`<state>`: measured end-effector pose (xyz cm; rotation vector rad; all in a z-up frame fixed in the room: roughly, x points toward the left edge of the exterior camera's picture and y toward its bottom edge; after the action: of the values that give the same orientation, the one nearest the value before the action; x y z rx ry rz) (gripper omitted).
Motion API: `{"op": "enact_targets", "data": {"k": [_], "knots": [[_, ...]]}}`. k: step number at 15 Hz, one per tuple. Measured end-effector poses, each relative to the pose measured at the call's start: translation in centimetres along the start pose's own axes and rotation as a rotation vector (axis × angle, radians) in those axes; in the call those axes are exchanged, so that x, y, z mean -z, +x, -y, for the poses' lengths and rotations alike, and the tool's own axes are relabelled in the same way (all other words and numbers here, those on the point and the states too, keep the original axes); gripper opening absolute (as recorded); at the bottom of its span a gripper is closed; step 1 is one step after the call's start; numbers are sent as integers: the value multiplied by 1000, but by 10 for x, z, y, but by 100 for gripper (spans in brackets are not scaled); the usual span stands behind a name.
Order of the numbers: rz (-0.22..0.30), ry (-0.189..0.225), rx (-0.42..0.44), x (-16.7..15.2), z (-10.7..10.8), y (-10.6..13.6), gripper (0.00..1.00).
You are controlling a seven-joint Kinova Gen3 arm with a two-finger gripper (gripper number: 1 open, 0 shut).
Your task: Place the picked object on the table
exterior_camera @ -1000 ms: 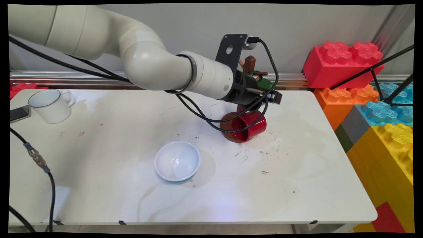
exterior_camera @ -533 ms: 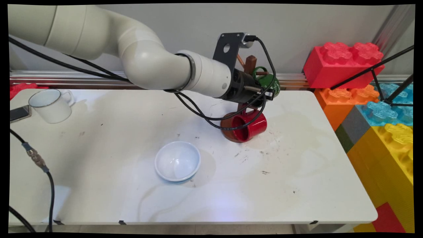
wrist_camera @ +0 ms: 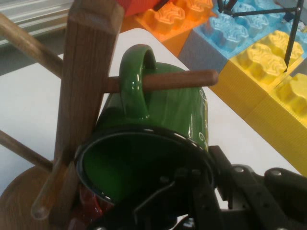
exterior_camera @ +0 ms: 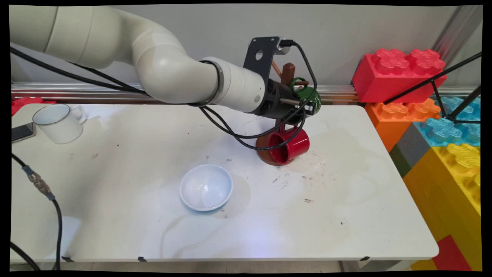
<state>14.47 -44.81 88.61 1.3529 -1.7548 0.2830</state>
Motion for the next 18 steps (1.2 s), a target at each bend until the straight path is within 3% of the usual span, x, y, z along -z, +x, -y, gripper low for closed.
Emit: {"op": "enact_targets", "data": {"k": [9, 18], "knots": [[16, -25, 17, 10, -10, -2, 0], [27, -80, 45, 16, -34, -1, 0]]}}
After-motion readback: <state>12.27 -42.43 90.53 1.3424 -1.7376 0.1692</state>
